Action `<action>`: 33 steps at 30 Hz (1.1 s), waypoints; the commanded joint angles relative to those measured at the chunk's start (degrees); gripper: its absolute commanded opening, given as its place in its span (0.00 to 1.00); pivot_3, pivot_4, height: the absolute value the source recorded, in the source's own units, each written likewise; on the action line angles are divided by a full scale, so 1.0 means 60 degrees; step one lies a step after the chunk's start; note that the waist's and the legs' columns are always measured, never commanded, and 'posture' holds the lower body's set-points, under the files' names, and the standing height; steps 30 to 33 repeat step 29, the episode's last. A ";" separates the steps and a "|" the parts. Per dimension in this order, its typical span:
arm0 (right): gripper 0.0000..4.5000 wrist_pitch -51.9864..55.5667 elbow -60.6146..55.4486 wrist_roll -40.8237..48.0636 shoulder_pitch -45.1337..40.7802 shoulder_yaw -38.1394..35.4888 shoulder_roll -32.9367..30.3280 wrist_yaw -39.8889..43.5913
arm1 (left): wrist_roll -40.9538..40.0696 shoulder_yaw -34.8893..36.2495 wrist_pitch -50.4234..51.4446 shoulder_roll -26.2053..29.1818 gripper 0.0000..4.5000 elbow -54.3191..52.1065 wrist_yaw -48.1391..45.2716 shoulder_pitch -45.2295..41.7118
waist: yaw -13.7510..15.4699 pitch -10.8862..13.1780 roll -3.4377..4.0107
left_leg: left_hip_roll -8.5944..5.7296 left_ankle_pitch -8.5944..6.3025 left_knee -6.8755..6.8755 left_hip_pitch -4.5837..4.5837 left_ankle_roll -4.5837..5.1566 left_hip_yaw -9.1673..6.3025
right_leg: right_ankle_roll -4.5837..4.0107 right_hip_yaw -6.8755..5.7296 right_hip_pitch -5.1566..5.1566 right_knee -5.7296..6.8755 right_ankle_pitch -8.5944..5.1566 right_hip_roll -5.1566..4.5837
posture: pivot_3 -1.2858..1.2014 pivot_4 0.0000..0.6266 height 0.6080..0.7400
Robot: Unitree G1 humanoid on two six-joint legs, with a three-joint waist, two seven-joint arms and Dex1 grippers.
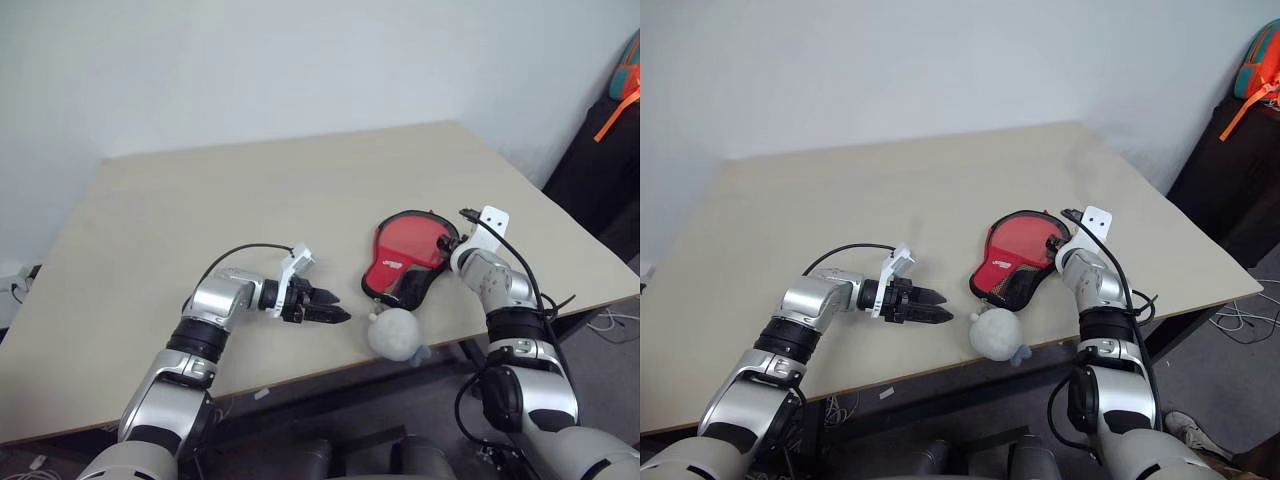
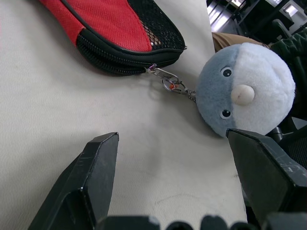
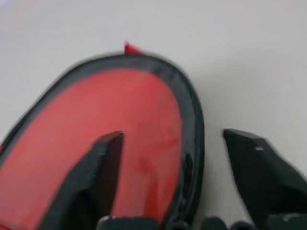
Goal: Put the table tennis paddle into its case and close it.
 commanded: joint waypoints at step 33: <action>0.82 -0.0980 -0.6549 0.0240 0.4970 0.3978 -0.0268 0.4814 | 0.0761 0.0551 -0.2764 0.0623 0.85 0.2374 -0.0190 -0.0661 | 0.0357 -0.0003 -0.0077 | 0.0005 -0.0017 0.0069 -0.0004 0.0032 -0.0015 | -0.0014 -0.0012 0.0024 0.0014 0.0010 -0.0006 | 0.52 0.00 0.71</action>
